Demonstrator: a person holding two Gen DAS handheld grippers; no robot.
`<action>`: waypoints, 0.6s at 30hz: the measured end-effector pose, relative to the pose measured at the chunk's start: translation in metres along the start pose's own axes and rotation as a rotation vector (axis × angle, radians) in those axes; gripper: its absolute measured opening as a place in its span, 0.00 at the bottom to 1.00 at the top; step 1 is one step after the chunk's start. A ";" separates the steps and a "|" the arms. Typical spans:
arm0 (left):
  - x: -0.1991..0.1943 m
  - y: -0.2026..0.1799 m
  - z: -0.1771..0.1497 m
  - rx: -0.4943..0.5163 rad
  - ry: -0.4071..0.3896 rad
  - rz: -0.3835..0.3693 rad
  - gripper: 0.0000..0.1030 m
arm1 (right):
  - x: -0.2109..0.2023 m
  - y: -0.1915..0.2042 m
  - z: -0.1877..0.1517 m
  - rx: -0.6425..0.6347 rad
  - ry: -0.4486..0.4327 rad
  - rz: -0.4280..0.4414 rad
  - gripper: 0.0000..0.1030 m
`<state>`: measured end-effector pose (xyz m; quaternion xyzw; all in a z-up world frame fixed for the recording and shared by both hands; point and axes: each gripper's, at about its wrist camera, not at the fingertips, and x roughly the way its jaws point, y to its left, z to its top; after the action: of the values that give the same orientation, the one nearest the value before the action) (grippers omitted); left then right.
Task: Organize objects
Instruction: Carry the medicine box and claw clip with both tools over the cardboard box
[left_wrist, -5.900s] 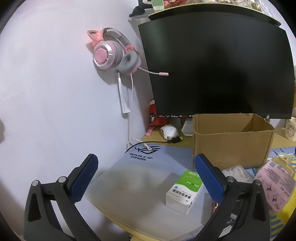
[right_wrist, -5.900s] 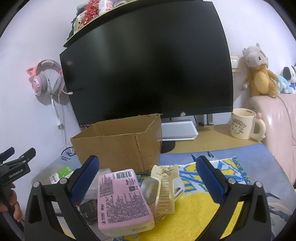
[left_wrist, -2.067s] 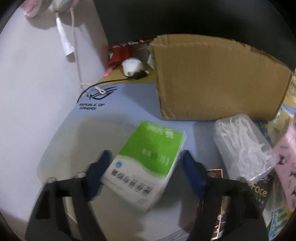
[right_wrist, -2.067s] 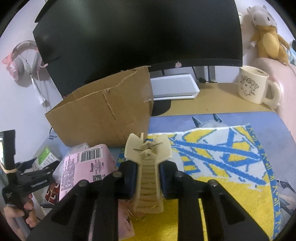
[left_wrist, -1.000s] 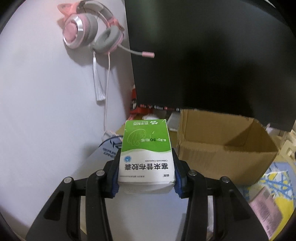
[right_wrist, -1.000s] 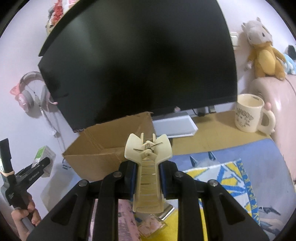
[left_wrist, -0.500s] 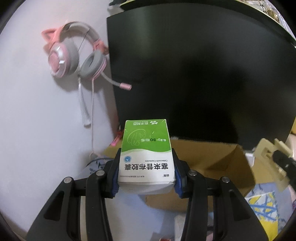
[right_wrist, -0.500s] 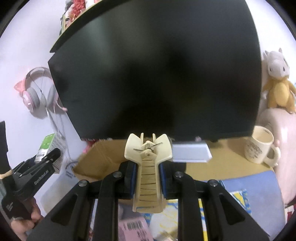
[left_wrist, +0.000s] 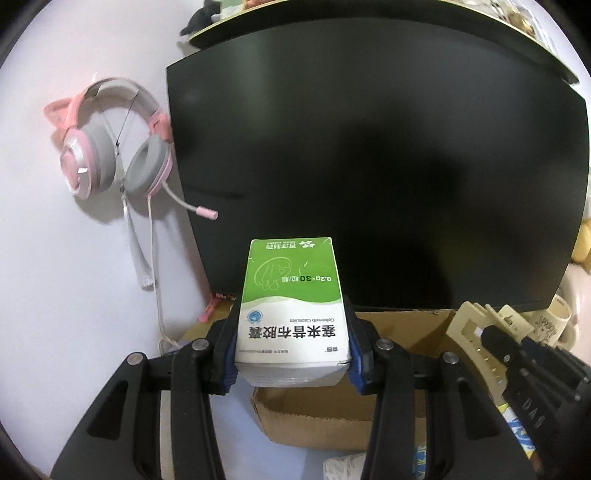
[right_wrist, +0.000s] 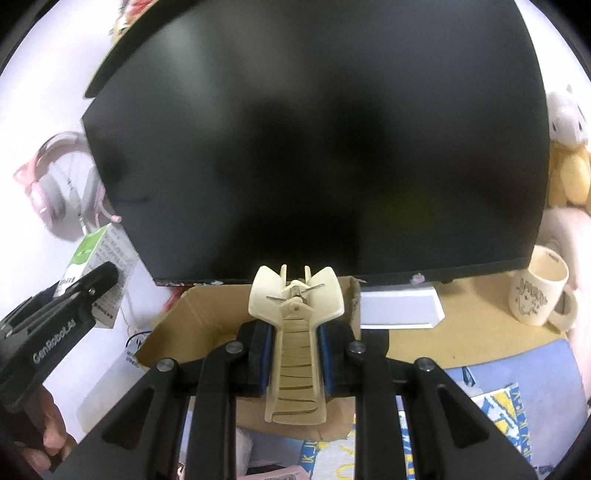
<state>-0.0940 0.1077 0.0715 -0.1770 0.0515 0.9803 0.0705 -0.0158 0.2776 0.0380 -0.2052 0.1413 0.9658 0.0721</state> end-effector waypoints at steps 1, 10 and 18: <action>0.002 -0.001 0.000 0.007 -0.001 -0.003 0.43 | 0.001 -0.003 0.002 0.013 0.002 0.003 0.22; 0.023 -0.013 0.001 0.011 0.033 -0.091 0.43 | 0.007 -0.012 0.014 0.021 -0.001 0.024 0.23; 0.037 -0.004 -0.004 -0.048 0.110 -0.113 0.43 | 0.021 -0.009 0.010 0.036 0.010 0.028 0.23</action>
<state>-0.1262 0.1154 0.0545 -0.2347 0.0219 0.9646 0.1187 -0.0366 0.2909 0.0354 -0.2068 0.1621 0.9629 0.0615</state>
